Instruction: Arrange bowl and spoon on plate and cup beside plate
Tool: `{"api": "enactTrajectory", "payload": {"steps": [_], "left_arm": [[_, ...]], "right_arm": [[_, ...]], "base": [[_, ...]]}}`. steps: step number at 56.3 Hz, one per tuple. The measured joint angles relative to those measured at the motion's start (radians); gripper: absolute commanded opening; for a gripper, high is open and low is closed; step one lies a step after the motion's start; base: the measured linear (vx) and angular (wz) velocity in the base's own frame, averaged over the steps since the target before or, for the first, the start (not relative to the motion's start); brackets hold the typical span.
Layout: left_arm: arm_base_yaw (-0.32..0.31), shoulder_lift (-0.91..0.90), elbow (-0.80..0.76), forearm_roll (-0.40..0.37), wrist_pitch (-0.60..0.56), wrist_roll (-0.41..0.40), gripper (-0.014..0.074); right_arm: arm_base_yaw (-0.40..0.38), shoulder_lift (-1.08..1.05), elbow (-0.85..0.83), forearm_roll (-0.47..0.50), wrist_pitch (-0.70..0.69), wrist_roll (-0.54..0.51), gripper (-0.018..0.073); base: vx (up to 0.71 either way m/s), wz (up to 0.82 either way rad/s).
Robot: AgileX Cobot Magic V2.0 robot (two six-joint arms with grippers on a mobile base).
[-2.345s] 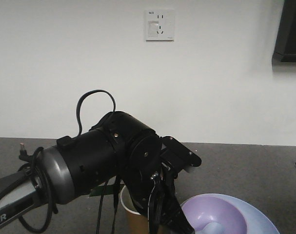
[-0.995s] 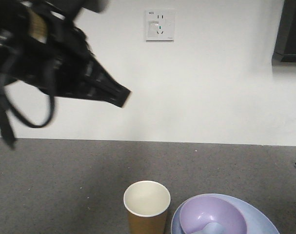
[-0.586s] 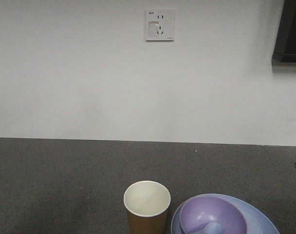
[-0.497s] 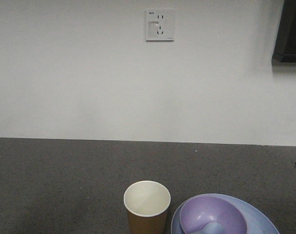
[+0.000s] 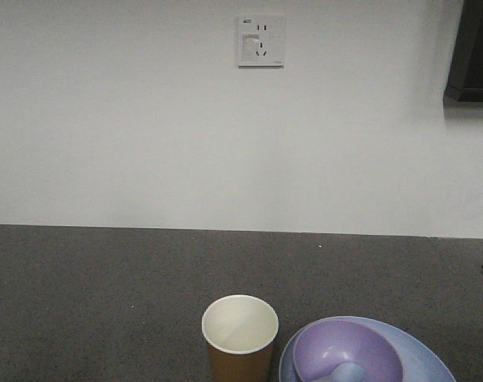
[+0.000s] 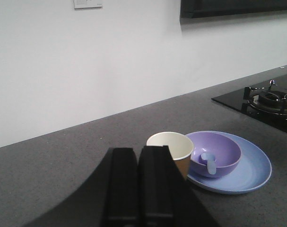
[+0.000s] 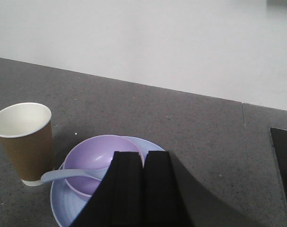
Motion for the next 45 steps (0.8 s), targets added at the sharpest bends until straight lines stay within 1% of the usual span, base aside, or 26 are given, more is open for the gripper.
{"api": "enactTrajectory", "payload": {"steps": [4,8,10,13,15,17,22,24,27,30,36,45], "left_arm": [[0.0,0.0,0.0,0.0,-0.002,0.006,-0.0003],[0.004,0.0,0.006,0.0,-0.019,0.037,-0.0003],[0.014,-0.003,0.019,0.0,-0.047,0.067,-0.0003],[0.055,-0.012,0.054,-0.003,-0.091,0.12,-0.0003],[0.094,-0.022,0.083,-0.015,-0.129,0.159,-0.0003],[0.152,-0.039,0.117,-0.039,-0.178,0.207,-0.0003],[0.285,-0.089,0.215,-0.149,-0.279,0.287,-0.0003],[0.355,-0.123,0.28,-0.217,-0.333,0.319,-0.0003],[0.431,-0.168,0.346,-0.299,-0.376,0.348,-0.0003],[0.506,-0.221,0.415,-0.349,-0.42,0.365,-0.0003],[0.603,-0.32,0.571,-0.393,-0.459,0.35,-0.0003],[0.677,-0.427,0.757,-0.4,-0.471,0.299,-0.0003]], "right_arm": [[0.0,0.0,0.0,0.0,0.0,0.0,-0.0008],[0.0,0.0,0.0,0.0,0.0,0.0,-0.0008],[0.0,0.0,0.0,0.0,0.0,0.0,-0.0008],[0.0,0.0,0.0,0.0,0.0,0.0,-0.0008],[0.0,0.0,0.0,0.0,0.0,0.0,-0.0008],[0.0,0.0,0.0,0.0,0.0,0.0,-0.0008],[0.0,0.0,0.0,0.0,0.0,0.0,-0.0008],[0.0,0.0,0.0,0.0,0.0,0.0,-0.0008],[0.0,0.0,0.0,0.0,0.0,0.0,-0.0008],[0.0,0.0,0.0,0.0,0.0,0.0,-0.0008],[0.0,0.0,0.0,0.0,0.0,0.0,-0.0008],[0.0,0.0,0.0,0.0,0.0,0.0,-0.0008]], "base": [[0.0,0.0],[0.0,0.0],[0.0,0.0],[0.0,0.0],[0.0,0.0],[0.0,0.0],[0.0,0.0],[0.0,0.0],[0.0,0.0],[0.0,0.0],[0.0,0.0],[0.0,0.0]]}}
